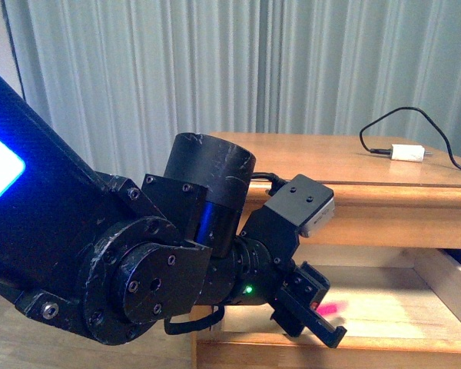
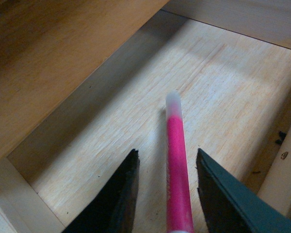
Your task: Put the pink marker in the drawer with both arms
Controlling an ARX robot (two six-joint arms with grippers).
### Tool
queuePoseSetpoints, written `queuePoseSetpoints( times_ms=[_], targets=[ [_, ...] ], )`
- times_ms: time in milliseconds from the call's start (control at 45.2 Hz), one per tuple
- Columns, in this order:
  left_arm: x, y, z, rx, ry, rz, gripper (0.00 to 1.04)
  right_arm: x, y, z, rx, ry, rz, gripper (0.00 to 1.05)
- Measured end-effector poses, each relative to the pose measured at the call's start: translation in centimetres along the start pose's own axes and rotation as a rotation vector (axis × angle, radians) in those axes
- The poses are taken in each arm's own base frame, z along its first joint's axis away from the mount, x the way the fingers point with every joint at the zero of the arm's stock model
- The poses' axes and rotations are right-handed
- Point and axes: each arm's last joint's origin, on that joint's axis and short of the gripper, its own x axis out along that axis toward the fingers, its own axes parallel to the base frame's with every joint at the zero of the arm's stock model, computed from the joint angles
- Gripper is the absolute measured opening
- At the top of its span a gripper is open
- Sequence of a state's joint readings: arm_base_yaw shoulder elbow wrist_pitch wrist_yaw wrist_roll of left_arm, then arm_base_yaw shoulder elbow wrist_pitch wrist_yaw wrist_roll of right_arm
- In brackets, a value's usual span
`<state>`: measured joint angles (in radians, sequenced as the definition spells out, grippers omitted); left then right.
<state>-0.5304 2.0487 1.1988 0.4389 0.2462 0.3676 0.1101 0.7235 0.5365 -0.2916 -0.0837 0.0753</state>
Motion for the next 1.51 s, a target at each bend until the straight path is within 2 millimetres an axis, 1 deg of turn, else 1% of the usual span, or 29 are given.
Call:
queuePoseSetpoints(
  times_ms=[66,111,133,221,243,288,310,354,376,421,443,509,531,553,576,642,708,819,841,863,930,996,1040,1085,1217,1306,1372,1505],
  targets=[
    [-0.3,0.0,0.3,-0.001,0.004,0.029,0.52,0.0,0.0,0.0,0.000,0.000,0.000,0.96],
    [-0.9,0.1,0.6,-0.007,-0.004,0.061,0.59,0.0,0.0,0.0,0.000,0.000,0.000,0.96],
    [-1.1,0.2,0.8,-0.012,-0.008,0.073,0.61,0.0,0.0,0.0,0.000,0.000,0.000,0.96],
    [-3.1,0.8,2.2,-0.053,-0.043,0.171,0.75,0.0,0.0,0.0,0.000,0.000,0.000,0.96],
    [-3.5,0.9,2.4,-0.065,-0.049,0.184,0.77,0.0,0.0,0.0,0.000,0.000,0.000,0.96],
    [-5.1,1.2,3.2,-0.095,-0.083,0.224,0.84,0.0,0.0,0.0,0.000,0.000,0.000,0.96],
    [-5.5,1.3,3.3,-0.103,-0.092,0.232,0.86,0.0,0.0,0.0,0.000,0.000,0.000,0.96],
    [-7.4,1.7,4.0,-0.131,-0.121,0.271,0.93,0.0,0.0,0.0,0.000,0.000,0.000,0.96],
    [-7.8,1.8,4.2,-0.138,-0.127,0.283,0.95,0.0,0.0,0.0,0.000,0.000,0.000,0.96],
    [-9.8,2.0,4.6,-0.159,-0.151,0.323,1.00,0.0,0.0,0.0,0.000,0.000,0.000,0.96],
    [-10.3,2.0,4.7,-0.162,-0.157,0.332,1.00,0.0,0.0,0.0,0.000,0.000,0.000,0.96],
    [-13.4,2.1,4.8,-0.197,-0.197,0.374,0.98,0.0,0.0,0.0,0.000,0.000,0.000,0.96],
    [-13.9,2.1,4.7,-0.200,-0.201,0.383,0.98,0.0,0.0,0.0,0.000,0.000,0.000,0.96],
    [-15.0,2.1,4.6,-0.207,-0.208,0.405,0.98,0.0,0.0,0.0,0.000,0.000,0.000,0.96],
    [-16.4,2.0,4.2,-0.220,-0.216,0.427,0.99,0.0,0.0,0.0,0.000,0.000,0.000,0.96],
    [-19.3,1.6,3.1,-0.254,-0.229,0.465,0.99,0.0,0.0,0.0,0.000,0.000,0.000,0.96],
    [-22.1,0.9,1.7,-0.292,-0.223,0.511,0.99,0.0,0.0,0.0,0.000,0.000,0.000,0.96],
    [-26.4,-1.0,-1.4,-0.344,-0.191,0.593,0.99,0.0,0.0,0.0,0.000,0.000,0.000,0.96],
    [-26.8,-1.2,-1.8,-0.349,-0.188,0.603,0.99,0.0,0.0,0.0,0.000,0.000,0.000,0.96],
    [-27.6,-1.6,-2.4,-0.363,-0.184,0.614,0.99,0.0,0.0,0.0,0.000,0.000,0.000,0.96],
    [-30.9,-3.2,-5.3,-0.427,-0.157,0.661,0.99,0.0,0.0,0.0,0.000,0.000,0.000,0.96],
    [-33.3,-4.5,-7.9,-0.513,-0.156,0.724,0.99,0.0,0.0,0.0,0.000,0.000,0.000,0.96],
    [-34.0,-4.8,-8.5,-0.535,-0.168,0.761,0.99,0.0,0.0,0.0,0.000,0.000,0.000,0.96],
    [-34.4,-4.9,-8.6,-0.548,-0.192,0.789,0.99,0.0,0.0,0.0,0.000,0.000,0.000,0.96],
    [-34.6,-5.0,-8.6,-0.553,-0.210,0.788,0.99,0.0,0.0,0.0,0.000,0.000,0.000,0.96],
    [-34.6,-5.6,-8.8,-0.481,-0.247,0.860,0.86,0.0,0.0,0.0,0.000,0.000,0.000,0.96],
    [-34.4,-6.2,-8.8,-0.443,-0.278,0.845,0.75,0.0,0.0,0.0,0.000,0.000,0.000,0.96],
    [-34.0,-6.4,-9.2,-0.424,-0.275,0.833,0.54,0.0,0.0,0.0,0.000,0.000,0.002,0.96]
  ],
)
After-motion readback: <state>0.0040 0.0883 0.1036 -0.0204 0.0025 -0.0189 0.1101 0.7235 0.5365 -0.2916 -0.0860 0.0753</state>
